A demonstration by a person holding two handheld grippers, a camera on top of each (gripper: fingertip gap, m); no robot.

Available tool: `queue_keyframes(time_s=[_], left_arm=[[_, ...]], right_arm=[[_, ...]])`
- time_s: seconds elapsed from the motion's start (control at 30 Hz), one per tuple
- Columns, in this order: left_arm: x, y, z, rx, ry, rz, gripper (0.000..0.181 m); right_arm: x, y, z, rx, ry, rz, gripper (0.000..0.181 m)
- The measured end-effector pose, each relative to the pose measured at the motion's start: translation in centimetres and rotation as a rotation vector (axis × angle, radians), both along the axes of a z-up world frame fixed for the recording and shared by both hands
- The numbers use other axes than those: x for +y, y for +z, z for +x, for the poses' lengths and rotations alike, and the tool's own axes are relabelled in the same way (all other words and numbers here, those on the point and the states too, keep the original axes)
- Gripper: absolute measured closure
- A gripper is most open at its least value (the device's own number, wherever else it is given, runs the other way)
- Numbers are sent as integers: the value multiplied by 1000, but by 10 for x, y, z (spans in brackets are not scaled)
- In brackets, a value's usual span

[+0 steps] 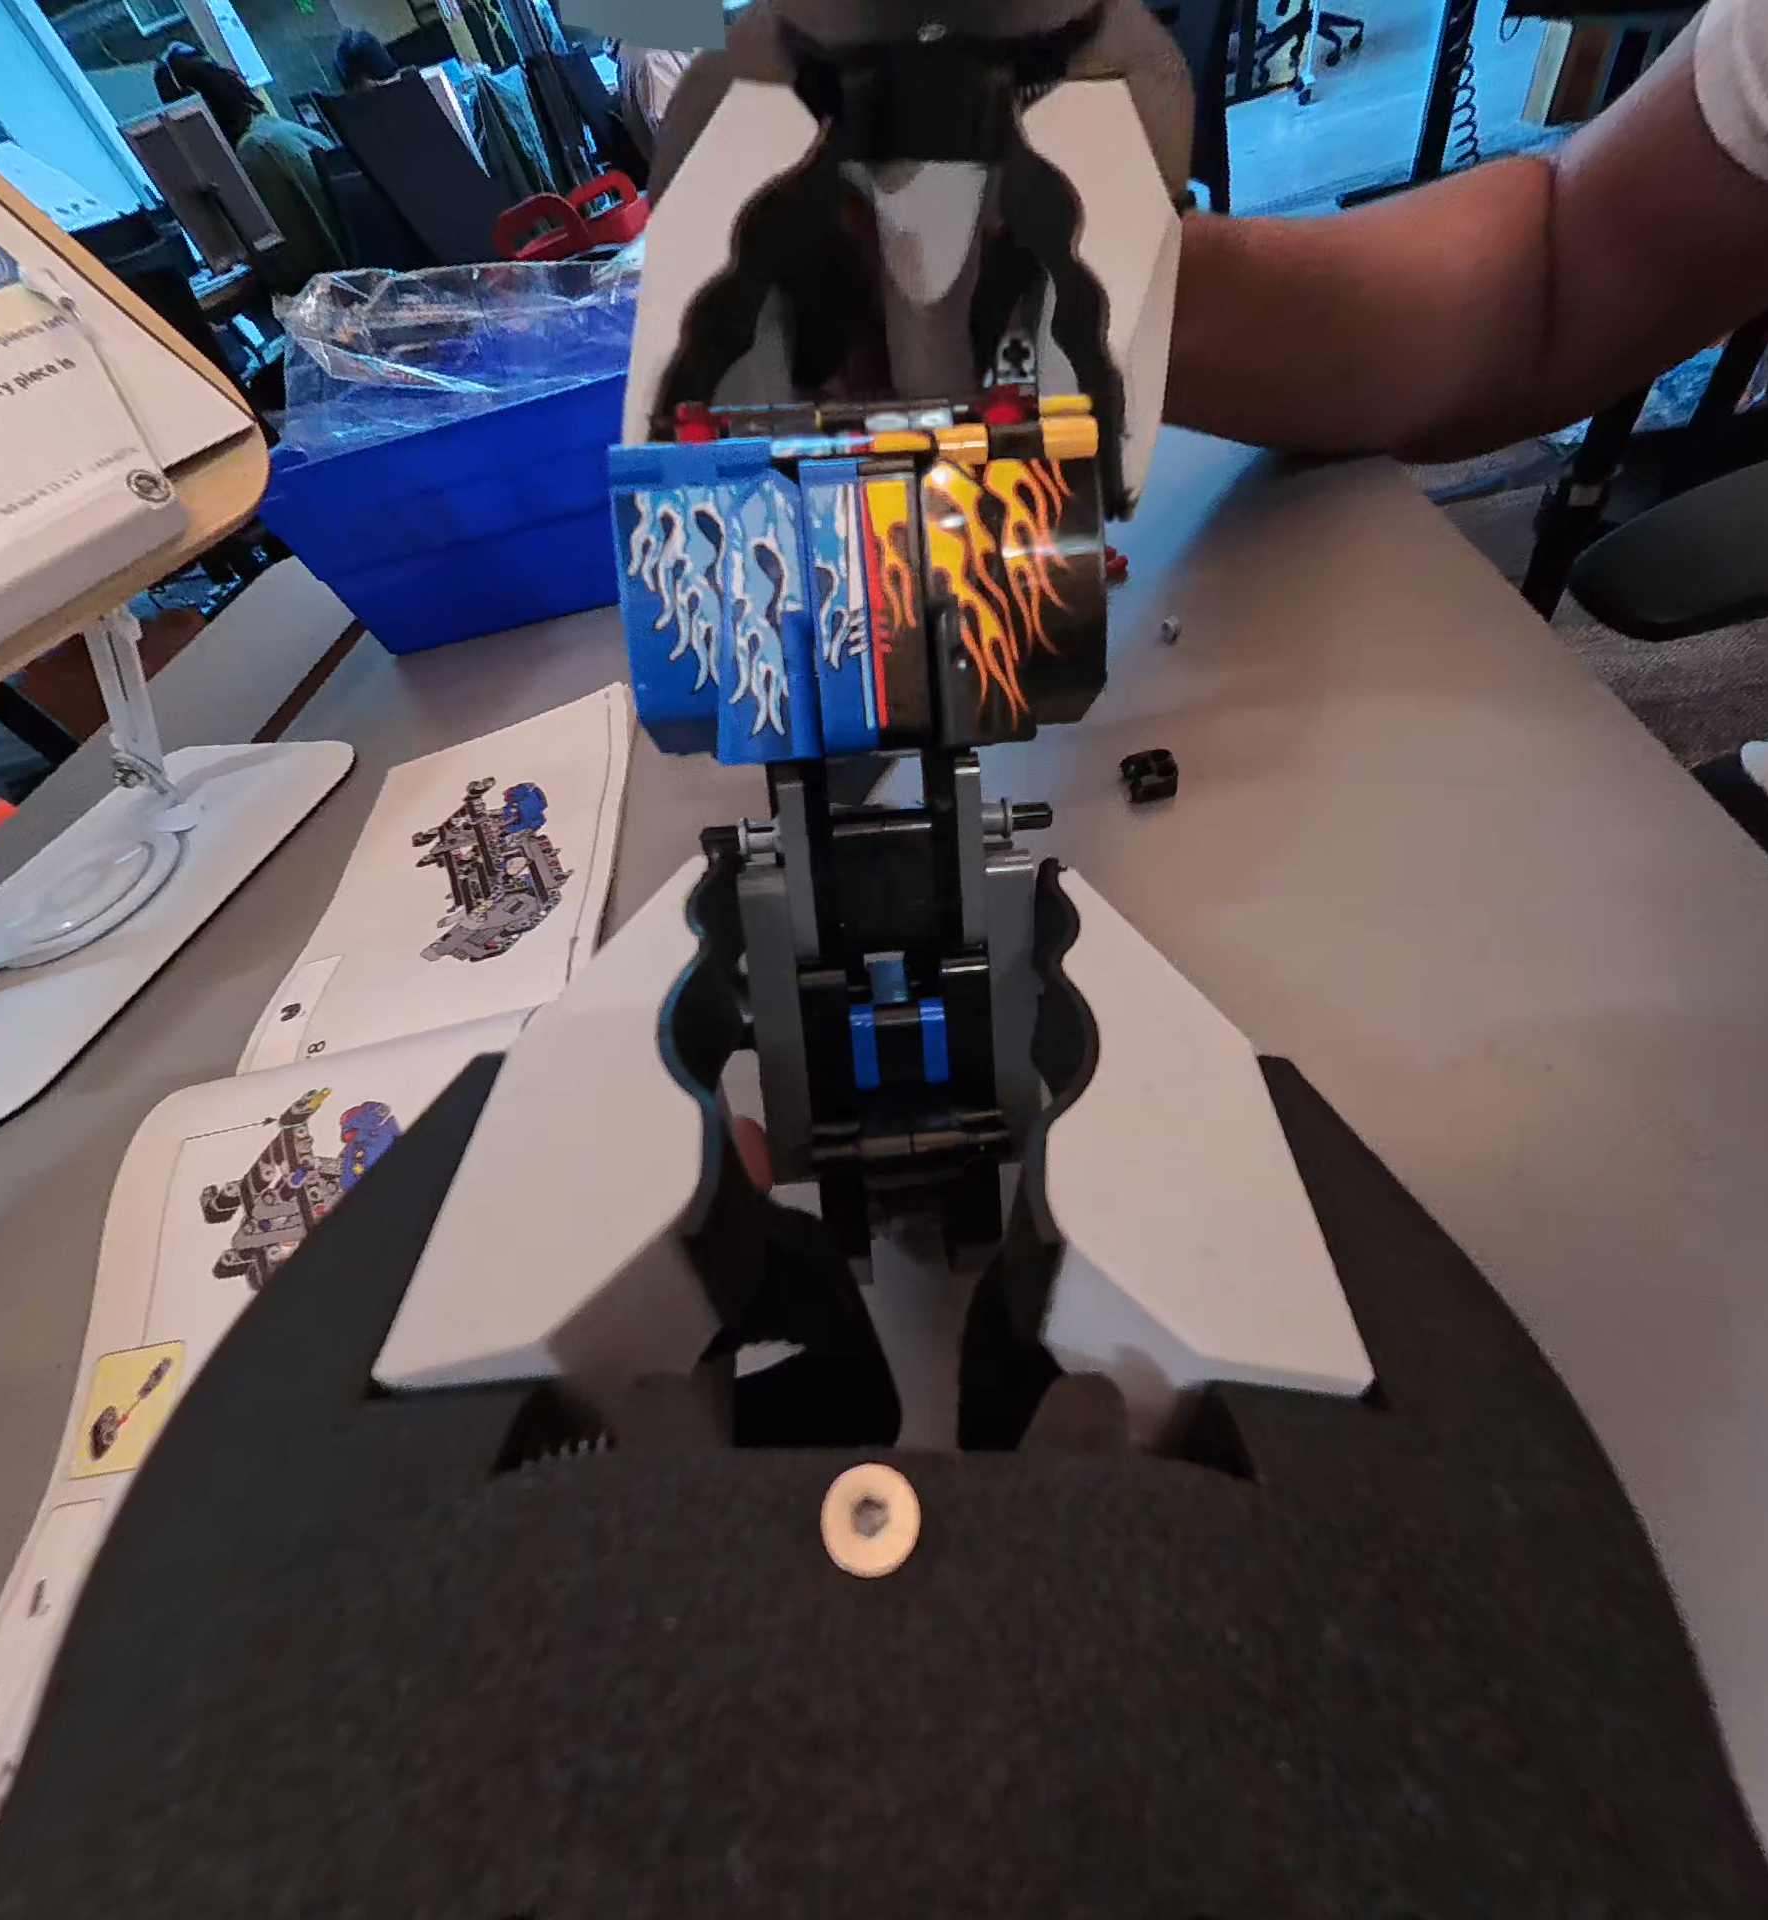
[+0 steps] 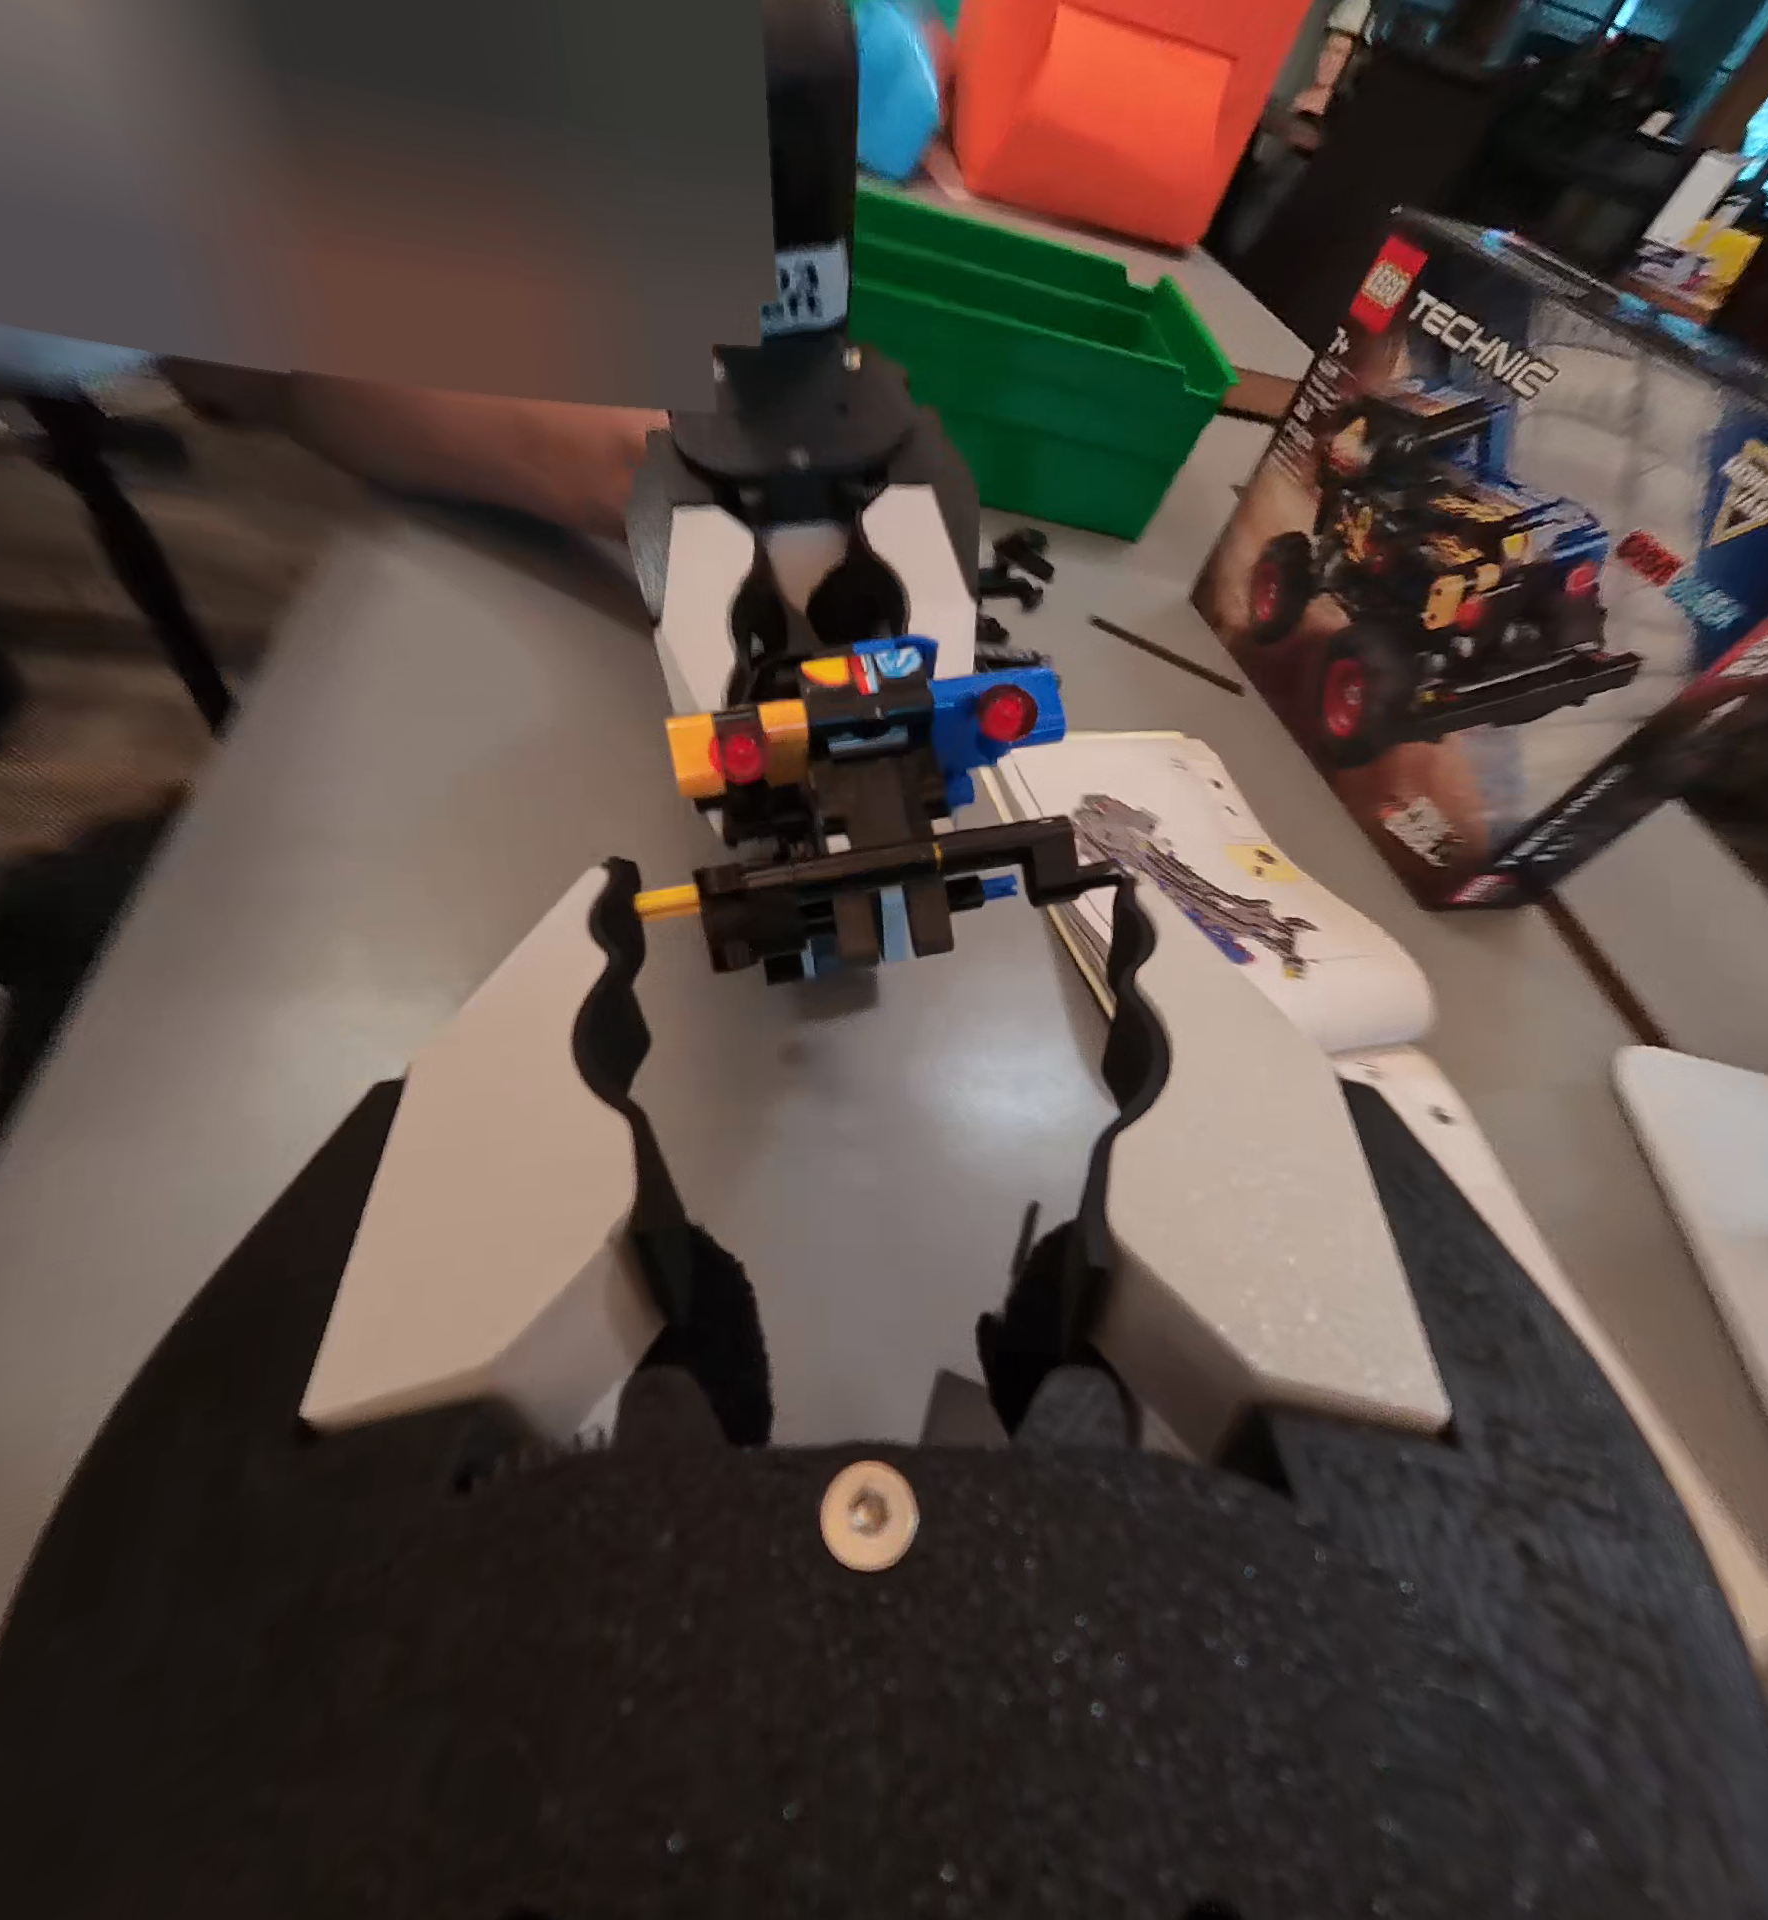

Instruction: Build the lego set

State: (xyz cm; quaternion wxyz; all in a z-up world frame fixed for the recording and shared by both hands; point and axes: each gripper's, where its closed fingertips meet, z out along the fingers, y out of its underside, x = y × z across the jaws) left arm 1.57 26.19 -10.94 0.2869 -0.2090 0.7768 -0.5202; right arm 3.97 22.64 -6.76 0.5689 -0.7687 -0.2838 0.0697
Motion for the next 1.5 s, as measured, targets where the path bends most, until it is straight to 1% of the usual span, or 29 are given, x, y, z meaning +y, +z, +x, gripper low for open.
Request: queue_keyframes(time_s=[0.17,0.27,0.43,0.47,0.5,0.57,0.6,0.63,0.73,0.77,0.83,0.87,1.0,1.03,1.13,1.2,1.23,1.33,1.5], left_arm=[[3,-4,0,-34,8,94,127],[7,-4,0,-46,19,141,127],[8,-7,0,-72,25,195,127],[9,-7,1,-74,28,205,127],[9,-7,1,-78,32,214,122],[10,-7,1,-94,34,235,122],[10,-7,1,-93,35,239,122],[10,-8,1,-96,34,243,128],[9,-8,0,-104,31,253,127],[9,-8,0,-107,33,254,122],[8,-7,1,-107,38,250,122],[9,-7,1,-110,41,252,127],[13,-6,5,-132,77,301,128],[14,-7,6,-138,86,325,123],[15,-8,6,-154,90,363,122],[15,-10,6,-152,84,370,122],[15,-11,6,-151,84,374,127],[19,-13,7,-164,96,427,127],[19,-14,8,-166,103,444,127]], right_arm=[[-1,-7,1,-172,-48,-17,93],[-1,-7,5,-306,-84,50,93],[-3,-9,-1,-431,-65,107,106],[-2,-11,0,-437,-67,97,105],[-2,-12,1,-436,-68,90,105],[-2,-14,2,-421,-66,82,103],[-2,-14,1,-423,-61,82,103],[-2,-16,0,-426,-56,80,103],[-3,-15,0,-446,-47,91,103],[-3,-14,-1,-443,-43,97,103],[-2,-12,-1,-432,-38,110,103],[-2,-12,-1,-431,-40,112,104],[0,-17,5,-475,-70,107,103],[1,-19,6,-492,-79,100,103],[0,-23,7,-541,-85,108,103],[0,-25,7,-543,-79,93,103],[-1,-26,8,-552,-77,92,103],[-2,-33,9,-583,-80,70,103],[-1,-35,10,-565,-99,47,103]])
